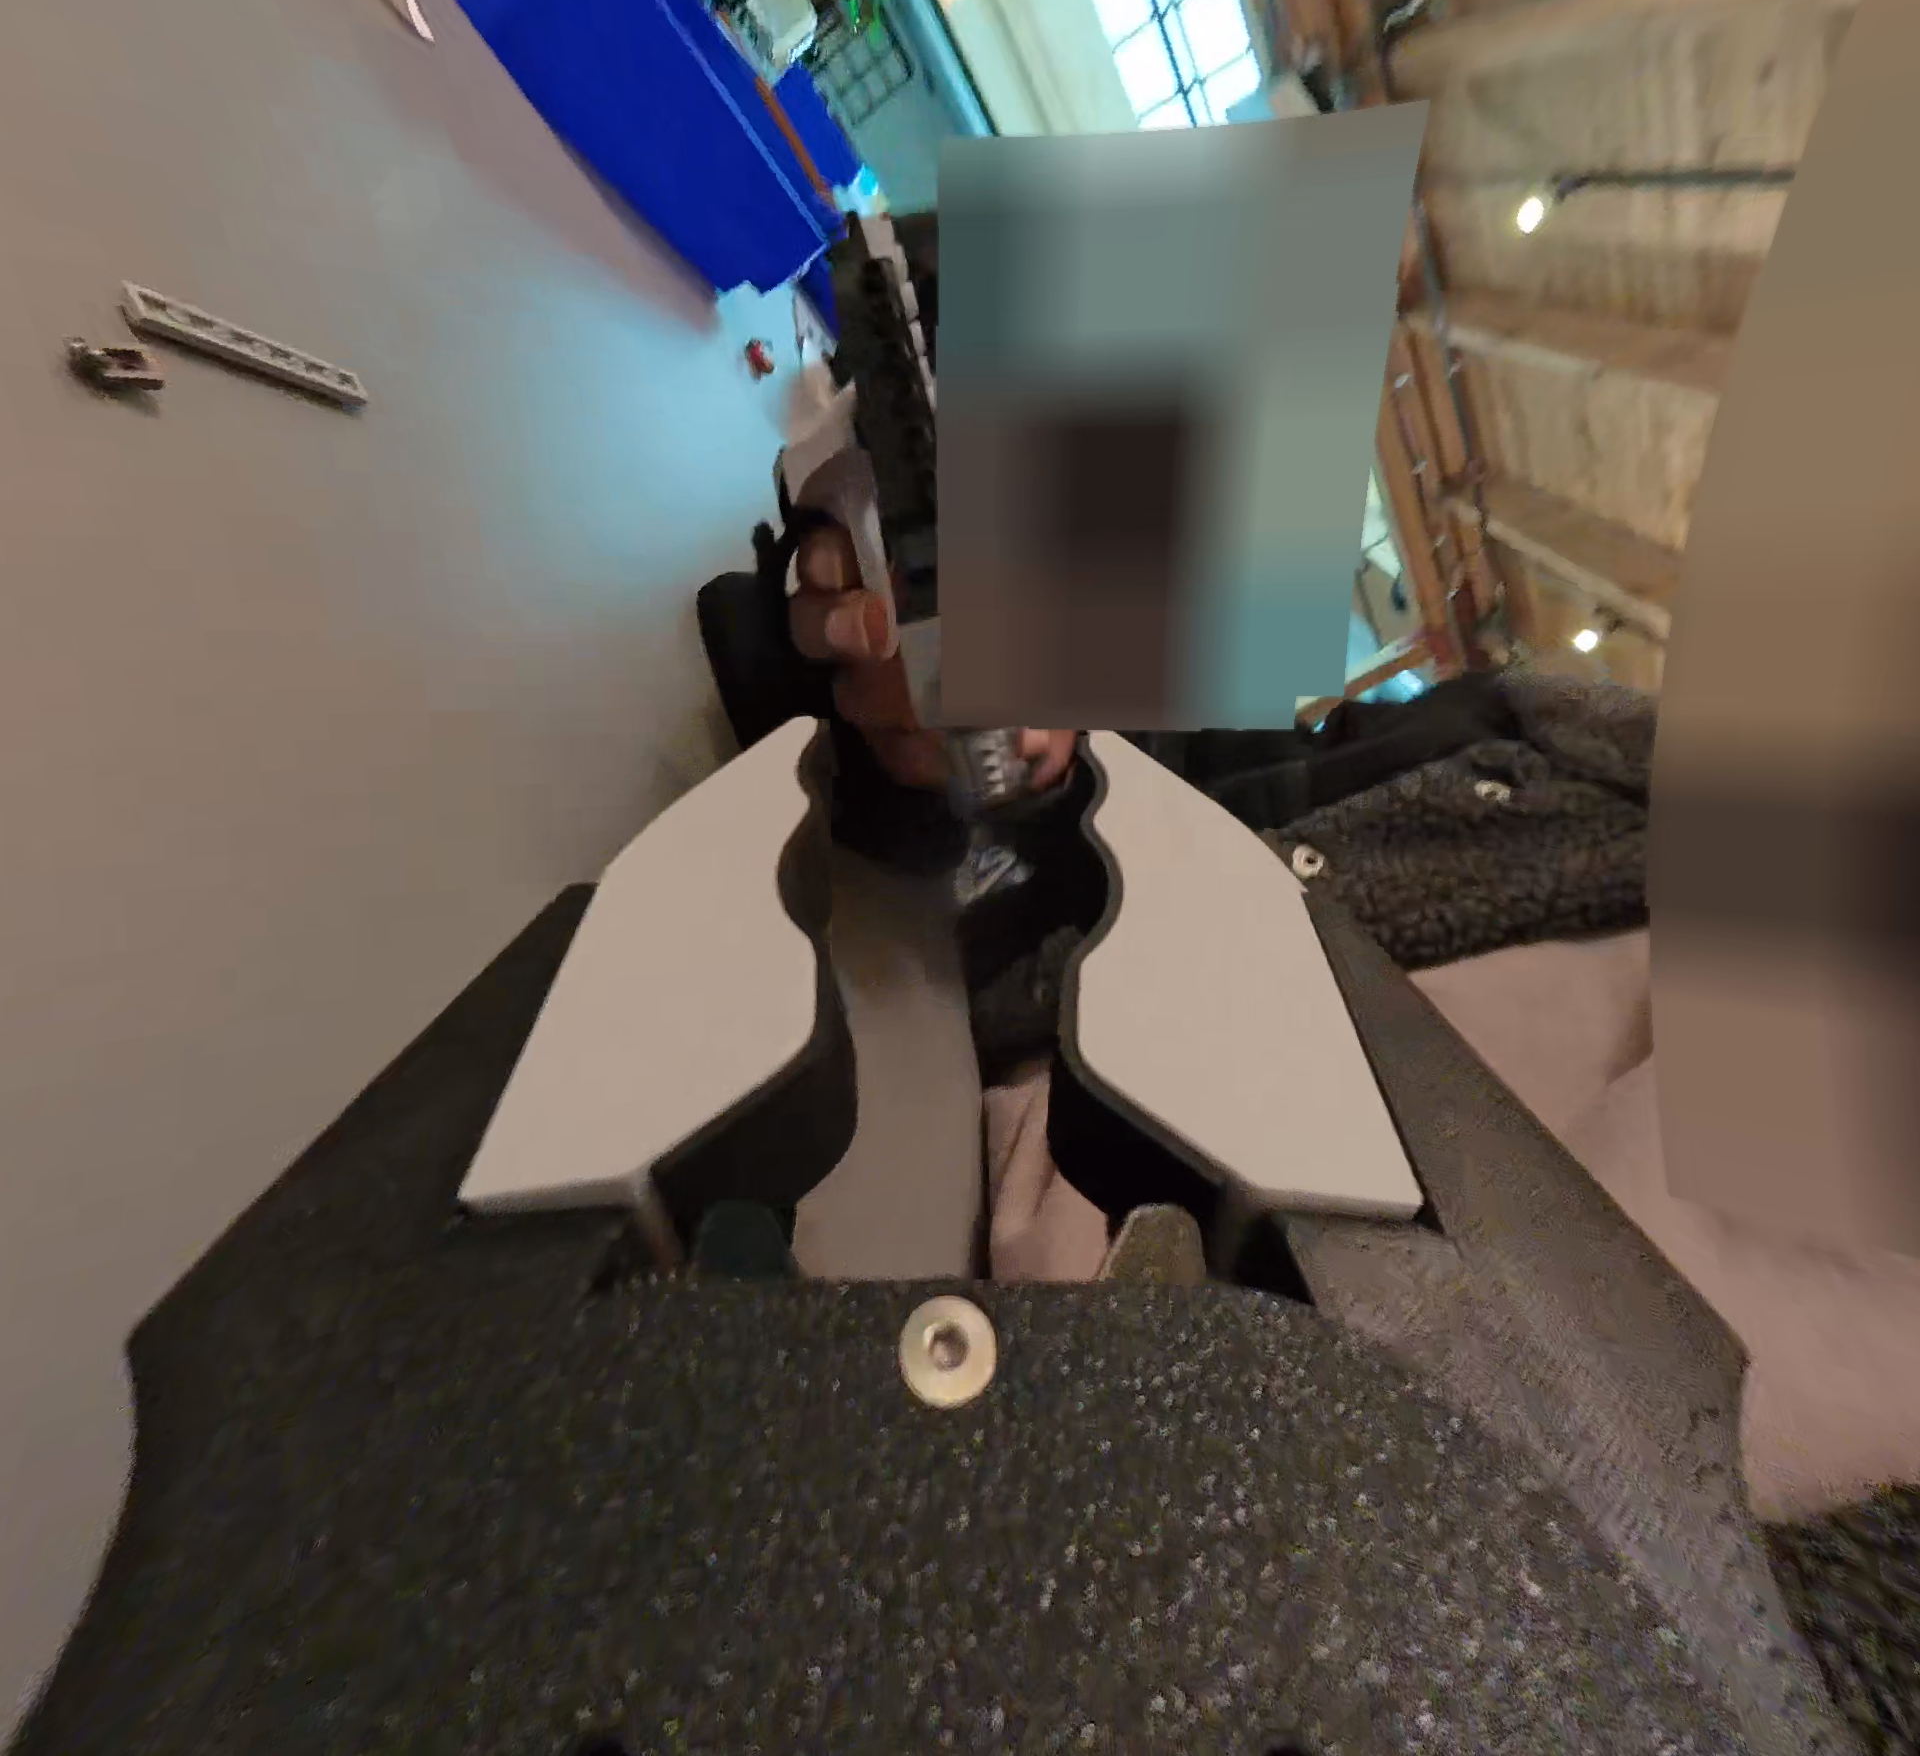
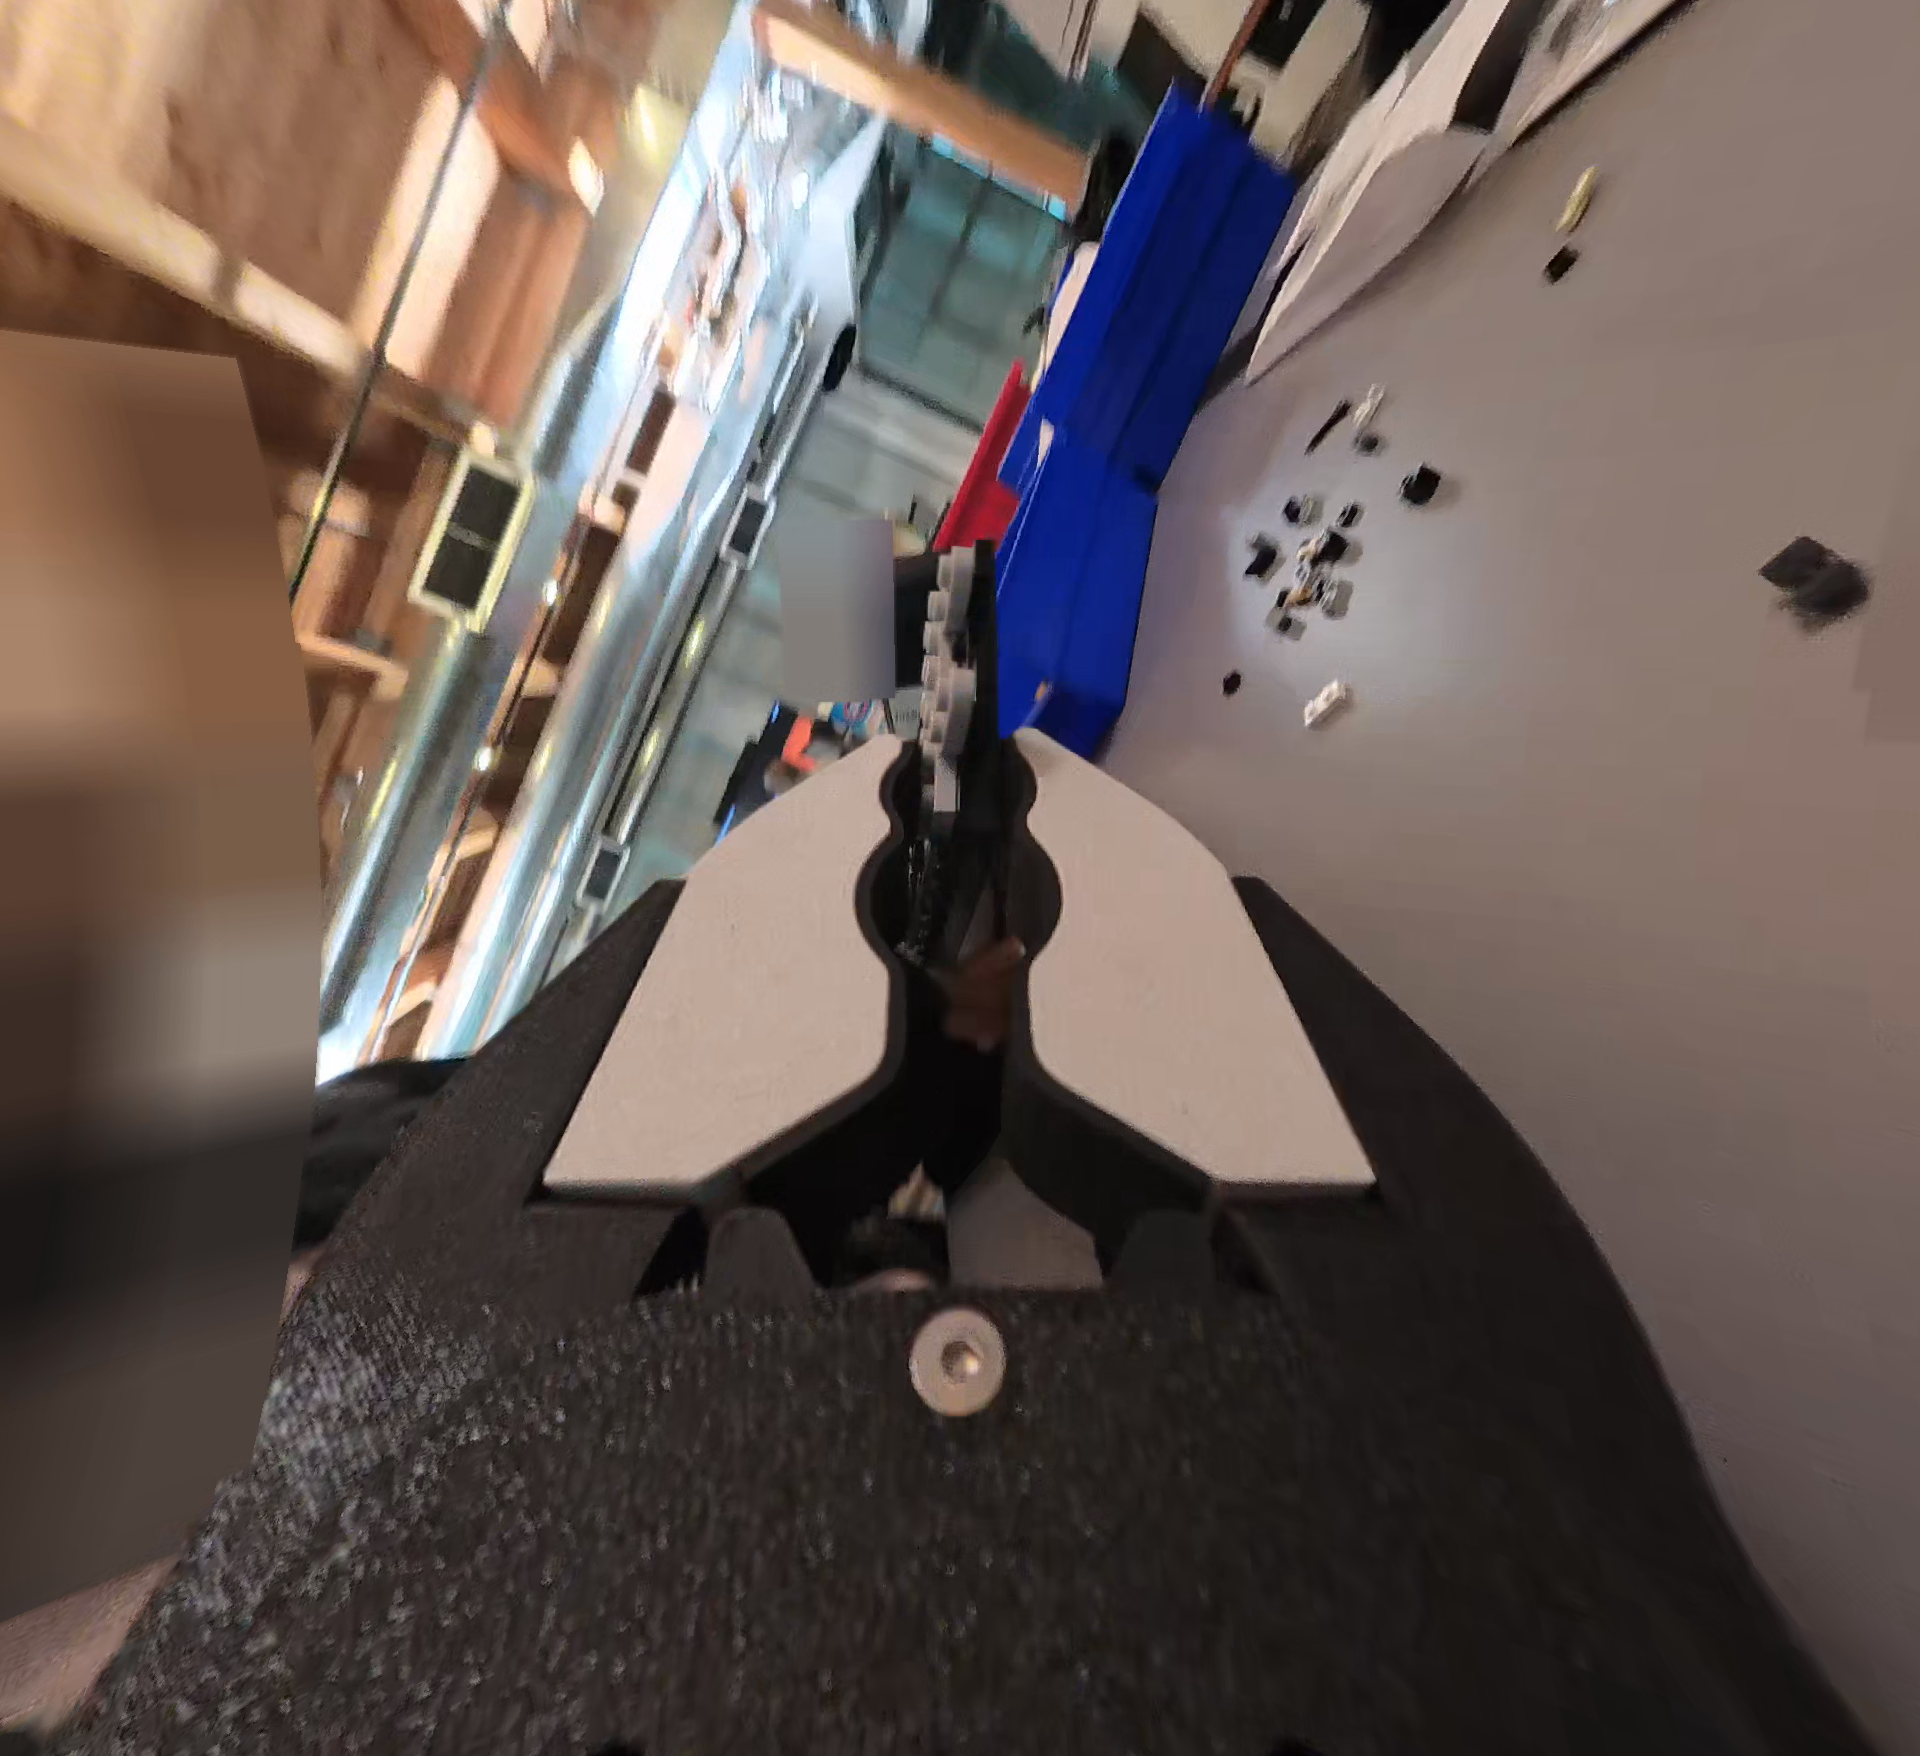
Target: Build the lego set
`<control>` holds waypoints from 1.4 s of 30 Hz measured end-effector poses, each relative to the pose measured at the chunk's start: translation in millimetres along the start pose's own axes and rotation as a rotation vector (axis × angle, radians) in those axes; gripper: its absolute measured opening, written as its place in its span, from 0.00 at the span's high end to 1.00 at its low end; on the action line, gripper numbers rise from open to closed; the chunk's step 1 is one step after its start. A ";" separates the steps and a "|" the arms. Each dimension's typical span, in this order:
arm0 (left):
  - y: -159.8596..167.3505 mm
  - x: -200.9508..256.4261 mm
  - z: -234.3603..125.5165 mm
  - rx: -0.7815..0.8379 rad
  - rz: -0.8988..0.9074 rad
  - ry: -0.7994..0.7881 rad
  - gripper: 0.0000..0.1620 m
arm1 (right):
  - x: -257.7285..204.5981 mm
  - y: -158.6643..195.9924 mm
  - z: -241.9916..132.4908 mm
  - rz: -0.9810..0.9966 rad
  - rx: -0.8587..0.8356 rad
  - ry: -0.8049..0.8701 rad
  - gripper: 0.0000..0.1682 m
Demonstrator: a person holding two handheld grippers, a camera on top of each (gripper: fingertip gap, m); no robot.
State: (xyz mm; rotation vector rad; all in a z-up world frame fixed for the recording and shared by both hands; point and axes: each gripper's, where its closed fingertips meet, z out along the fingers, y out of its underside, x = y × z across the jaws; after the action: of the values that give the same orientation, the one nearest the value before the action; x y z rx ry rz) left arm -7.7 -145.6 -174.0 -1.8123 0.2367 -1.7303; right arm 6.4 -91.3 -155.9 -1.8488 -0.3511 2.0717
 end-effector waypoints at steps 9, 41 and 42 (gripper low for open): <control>-11.4 13.6 -2.7 0.031 -0.158 0.058 0.90 | -10.0 -6.7 -3.7 -0.212 0.046 0.020 0.87; -1.4 -10.5 -17.3 0.020 -0.325 0.131 0.90 | 32.7 37.7 7.6 -1.347 -1.020 0.153 0.62; -4.3 -14.5 -20.3 0.035 -0.299 0.097 0.86 | 35.2 38.5 7.6 -1.317 -1.020 0.144 0.62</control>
State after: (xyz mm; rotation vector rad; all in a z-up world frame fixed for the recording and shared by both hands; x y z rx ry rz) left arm -30.1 -140.7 -184.7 -1.8119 -0.0279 -2.0163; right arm -7.9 -111.6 -202.4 -1.3259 -2.1258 0.7937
